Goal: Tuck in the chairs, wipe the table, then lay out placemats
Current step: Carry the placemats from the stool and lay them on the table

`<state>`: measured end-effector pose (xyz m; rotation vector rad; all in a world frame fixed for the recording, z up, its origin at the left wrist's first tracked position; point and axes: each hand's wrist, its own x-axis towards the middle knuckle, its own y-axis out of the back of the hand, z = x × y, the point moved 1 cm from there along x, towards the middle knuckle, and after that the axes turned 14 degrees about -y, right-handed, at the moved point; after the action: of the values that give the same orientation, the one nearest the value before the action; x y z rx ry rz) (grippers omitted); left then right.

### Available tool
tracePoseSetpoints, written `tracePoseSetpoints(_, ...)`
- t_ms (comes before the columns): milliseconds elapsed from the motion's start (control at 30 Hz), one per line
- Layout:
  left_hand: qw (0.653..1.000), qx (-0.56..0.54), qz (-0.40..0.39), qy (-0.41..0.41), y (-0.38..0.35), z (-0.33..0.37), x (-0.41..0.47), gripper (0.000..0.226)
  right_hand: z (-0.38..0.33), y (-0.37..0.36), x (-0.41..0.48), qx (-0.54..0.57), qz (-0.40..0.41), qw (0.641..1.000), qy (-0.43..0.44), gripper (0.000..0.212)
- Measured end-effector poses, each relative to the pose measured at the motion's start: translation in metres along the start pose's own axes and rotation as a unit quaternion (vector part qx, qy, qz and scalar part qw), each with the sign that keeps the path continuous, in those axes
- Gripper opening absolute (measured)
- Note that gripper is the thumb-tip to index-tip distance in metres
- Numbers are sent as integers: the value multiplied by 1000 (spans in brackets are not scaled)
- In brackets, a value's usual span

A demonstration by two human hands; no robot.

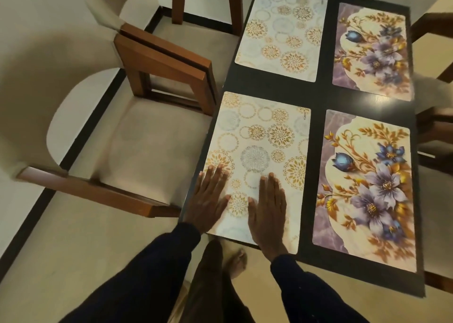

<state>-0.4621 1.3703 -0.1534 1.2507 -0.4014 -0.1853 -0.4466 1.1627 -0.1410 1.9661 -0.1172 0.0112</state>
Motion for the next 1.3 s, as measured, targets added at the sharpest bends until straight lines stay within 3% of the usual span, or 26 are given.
tracePoseSetpoints(100,1000,-7,5,-10,0,-18,15,68,18,3,5,-44,-11,998,41,70)
tracePoseSetpoints(433,997,-35,63,-8,-1,-34,19,64,10,-6,31,-55,-6,997,52,71)
tracePoseSetpoints(1300,999,-11,34,-15,7,-32,16,63,11,-5,21,-38,9,999,36,70)
